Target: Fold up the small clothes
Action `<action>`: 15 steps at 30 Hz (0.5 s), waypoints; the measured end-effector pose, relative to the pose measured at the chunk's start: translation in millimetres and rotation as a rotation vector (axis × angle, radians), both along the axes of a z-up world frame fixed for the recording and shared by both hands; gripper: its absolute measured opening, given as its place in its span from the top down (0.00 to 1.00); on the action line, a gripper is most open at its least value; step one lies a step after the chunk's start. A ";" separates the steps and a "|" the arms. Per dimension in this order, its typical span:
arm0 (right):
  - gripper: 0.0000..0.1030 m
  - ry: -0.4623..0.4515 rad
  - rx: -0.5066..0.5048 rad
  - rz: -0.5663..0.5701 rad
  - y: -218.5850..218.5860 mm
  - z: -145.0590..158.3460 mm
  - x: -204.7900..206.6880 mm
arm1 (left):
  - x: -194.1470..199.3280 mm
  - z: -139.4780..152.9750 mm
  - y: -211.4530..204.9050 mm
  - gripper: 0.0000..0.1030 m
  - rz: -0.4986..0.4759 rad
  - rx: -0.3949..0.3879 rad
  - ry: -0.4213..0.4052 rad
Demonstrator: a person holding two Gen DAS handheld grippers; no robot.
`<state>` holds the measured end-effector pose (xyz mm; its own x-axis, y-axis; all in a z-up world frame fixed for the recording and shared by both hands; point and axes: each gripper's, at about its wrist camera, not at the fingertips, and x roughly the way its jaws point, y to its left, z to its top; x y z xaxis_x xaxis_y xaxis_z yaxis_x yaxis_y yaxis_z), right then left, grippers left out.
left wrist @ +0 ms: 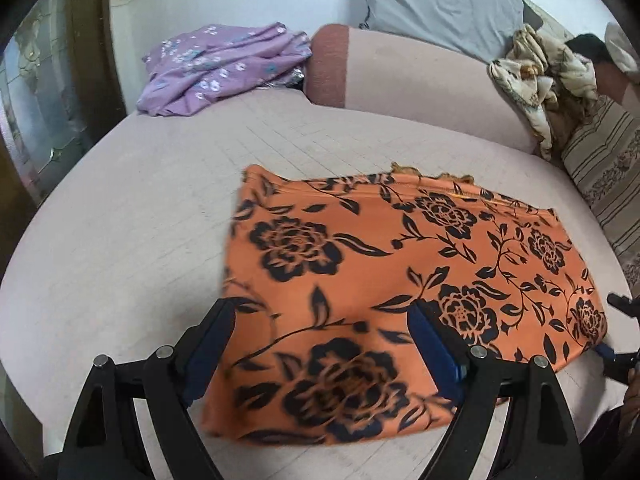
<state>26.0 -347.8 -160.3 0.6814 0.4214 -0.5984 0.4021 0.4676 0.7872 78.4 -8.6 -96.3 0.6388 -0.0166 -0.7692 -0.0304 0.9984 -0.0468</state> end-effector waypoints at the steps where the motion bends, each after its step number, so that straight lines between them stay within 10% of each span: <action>1: 0.34 -0.010 -0.027 -0.009 -0.1 1.4 4.8 | 4.3 -4.7 -5.3 0.14 -0.008 0.010 0.015; 2: 0.75 -0.014 -0.051 -0.013 0.3 1.5 9.0 | 7.6 -9.1 -10.4 0.14 -0.017 0.025 0.029; 3: 0.94 0.009 -0.062 0.001 1.6 -3.3 16.5 | 9.2 -11.1 -13.0 0.14 -0.022 0.036 0.037; 10: 0.92 -0.019 -0.406 0.108 22.4 35.6 8.0 | 7.7 -1.6 -20.5 0.14 -0.039 0.078 -0.017; 13: 0.84 0.046 -0.307 0.144 7.7 2.3 7.8 | 22.3 -34.1 -26.3 0.14 -0.059 0.152 0.119; 15: 0.62 0.031 -0.247 0.113 -6.6 10.2 -1.7 | 19.7 -41.4 -22.0 0.13 -0.050 0.128 0.104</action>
<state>24.3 -354.5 -150.2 0.6183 0.3320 -0.7123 0.3587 0.6873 0.6317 98.1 -30.7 -137.7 0.5563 0.0558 -0.8291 0.0214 0.9965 0.0814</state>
